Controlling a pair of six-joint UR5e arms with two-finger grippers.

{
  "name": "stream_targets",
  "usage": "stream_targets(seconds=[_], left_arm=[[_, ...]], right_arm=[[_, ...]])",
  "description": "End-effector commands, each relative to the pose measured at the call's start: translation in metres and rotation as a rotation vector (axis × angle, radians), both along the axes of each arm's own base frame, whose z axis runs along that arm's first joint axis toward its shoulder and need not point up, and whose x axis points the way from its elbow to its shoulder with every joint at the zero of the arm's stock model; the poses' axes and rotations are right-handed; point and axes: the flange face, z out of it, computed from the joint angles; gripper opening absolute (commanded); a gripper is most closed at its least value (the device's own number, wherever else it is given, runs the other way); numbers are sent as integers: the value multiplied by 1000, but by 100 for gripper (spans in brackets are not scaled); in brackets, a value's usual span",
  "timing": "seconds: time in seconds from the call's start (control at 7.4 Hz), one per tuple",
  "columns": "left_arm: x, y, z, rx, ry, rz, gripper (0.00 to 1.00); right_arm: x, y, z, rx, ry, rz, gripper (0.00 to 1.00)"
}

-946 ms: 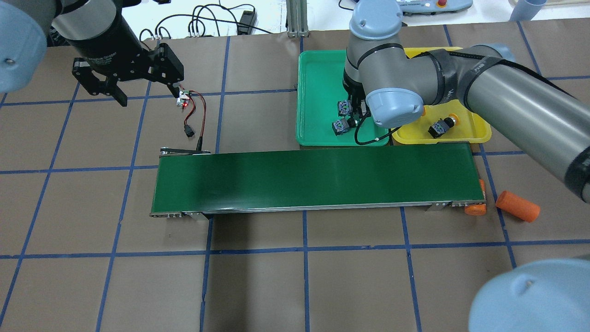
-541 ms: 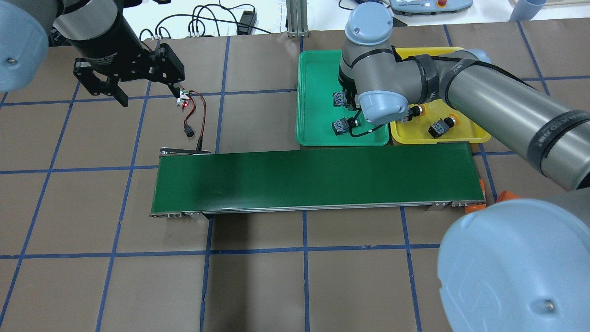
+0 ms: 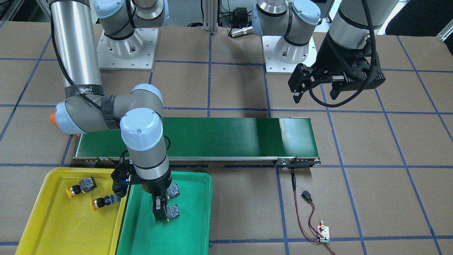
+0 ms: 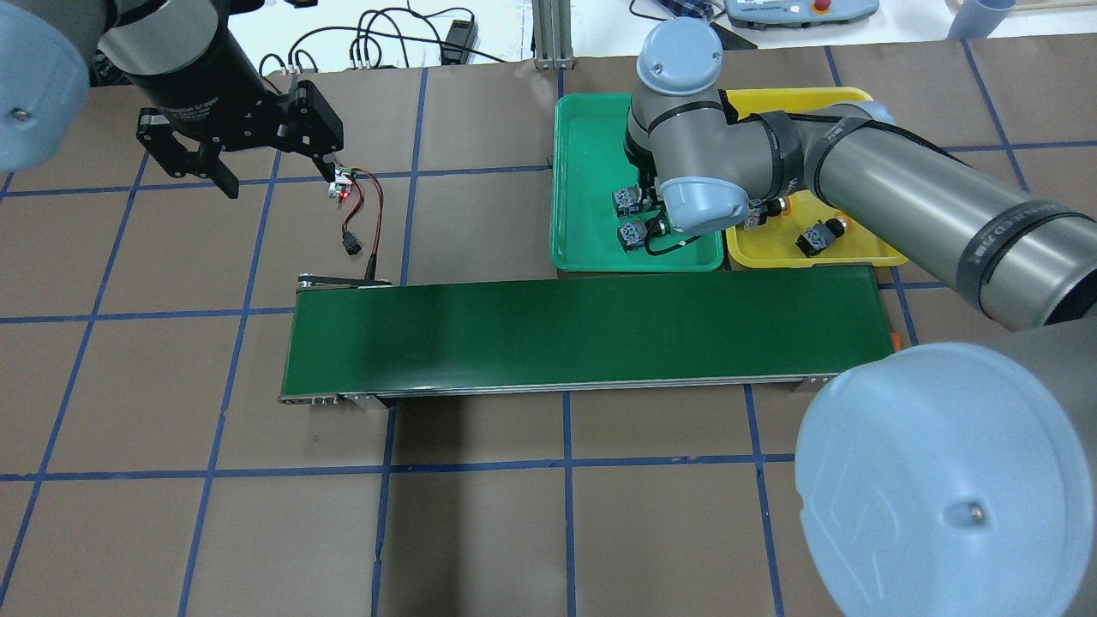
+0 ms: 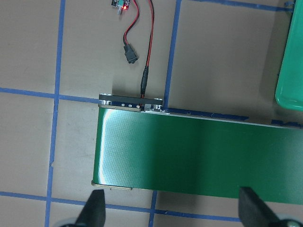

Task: Sort buttons by color to trays

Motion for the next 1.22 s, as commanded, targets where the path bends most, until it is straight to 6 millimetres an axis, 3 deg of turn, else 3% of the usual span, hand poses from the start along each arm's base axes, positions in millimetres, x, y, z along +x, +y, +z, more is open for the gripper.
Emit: stream_targets(seconds=[0.0, 0.14, 0.41, 0.68, 0.95, 1.08], left_arm=[[0, -2, -3, 5, 1, 1, 100], [0, -3, -4, 8, 1, 1, 100], [0, 0, 0, 1, 0, 2, 100], [0, -2, -3, 5, 0, 2, 100], [0, 0, 0, -1, 0, 2, 100], [0, 0, 0, 1, 0, 2, 100]], right_arm=[[-1, 3, 25, -40, 3, 36, 100], [-2, 15, 63, -82, 14, 157, 100], [-14, 46, 102, 36, 63, 277, 100], [-20, 73, 150, 9, 156, 582, 100], [-34, 129, 165, 180, 159, 663, 100], [-43, 148, 180, 228, 194, 844, 100]])
